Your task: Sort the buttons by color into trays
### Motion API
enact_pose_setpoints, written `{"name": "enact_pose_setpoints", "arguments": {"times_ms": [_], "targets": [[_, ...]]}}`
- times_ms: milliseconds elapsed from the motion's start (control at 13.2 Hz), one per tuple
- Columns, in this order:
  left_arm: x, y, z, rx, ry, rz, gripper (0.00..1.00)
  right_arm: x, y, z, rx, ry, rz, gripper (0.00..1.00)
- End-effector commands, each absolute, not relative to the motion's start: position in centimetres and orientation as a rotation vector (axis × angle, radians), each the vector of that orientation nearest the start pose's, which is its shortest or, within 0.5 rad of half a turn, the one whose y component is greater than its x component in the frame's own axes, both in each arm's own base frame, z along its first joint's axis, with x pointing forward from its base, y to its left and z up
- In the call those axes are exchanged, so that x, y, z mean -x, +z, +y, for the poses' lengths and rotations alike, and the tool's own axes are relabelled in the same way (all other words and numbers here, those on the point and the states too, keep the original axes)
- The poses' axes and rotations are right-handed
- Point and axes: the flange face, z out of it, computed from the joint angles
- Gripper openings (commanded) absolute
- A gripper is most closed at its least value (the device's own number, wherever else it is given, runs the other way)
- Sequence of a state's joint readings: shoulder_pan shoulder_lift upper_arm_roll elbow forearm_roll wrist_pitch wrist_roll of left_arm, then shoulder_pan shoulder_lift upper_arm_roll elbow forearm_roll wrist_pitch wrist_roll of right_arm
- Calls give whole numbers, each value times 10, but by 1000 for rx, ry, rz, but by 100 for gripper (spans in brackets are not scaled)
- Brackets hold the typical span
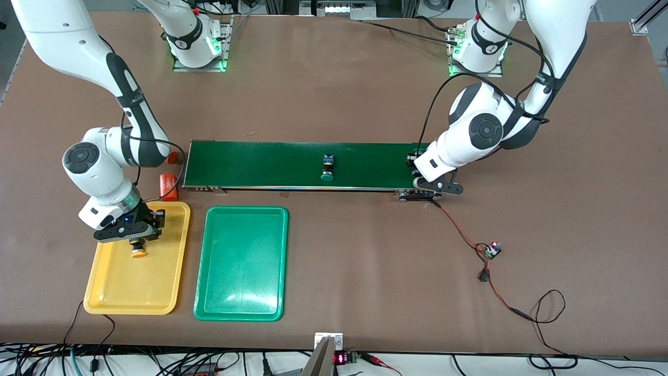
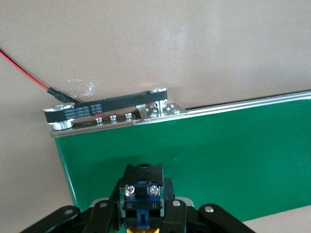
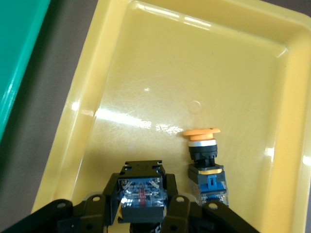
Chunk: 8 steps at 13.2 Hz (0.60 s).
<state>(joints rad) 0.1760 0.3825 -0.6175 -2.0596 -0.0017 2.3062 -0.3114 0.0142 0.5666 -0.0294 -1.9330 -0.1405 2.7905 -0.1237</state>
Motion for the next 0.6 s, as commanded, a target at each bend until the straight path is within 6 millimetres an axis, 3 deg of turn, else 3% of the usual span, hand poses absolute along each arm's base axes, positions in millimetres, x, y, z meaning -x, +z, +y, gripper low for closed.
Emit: {"name": "enact_pose_setpoints", "arguments": {"times_ms": [0,76,227,378,529], "targets": [[-529,275,-238,3315,209,139,0,-653,215,-3,3183,-507,-421,30],[-531,274,-235,3297,195,159,0,-654,215,-3,3182,-510,-421,42],[-535,271,-224,3271,179,164,0,-655,215,-2,3182,-512,-428,84],[-533,267,-224,3262,185,194,0,-655,216,-1,3182,-514,-447,95],[-532,260,-227,3234,179,247,0,-655,217,-1,3181,-514,-467,97]]}}
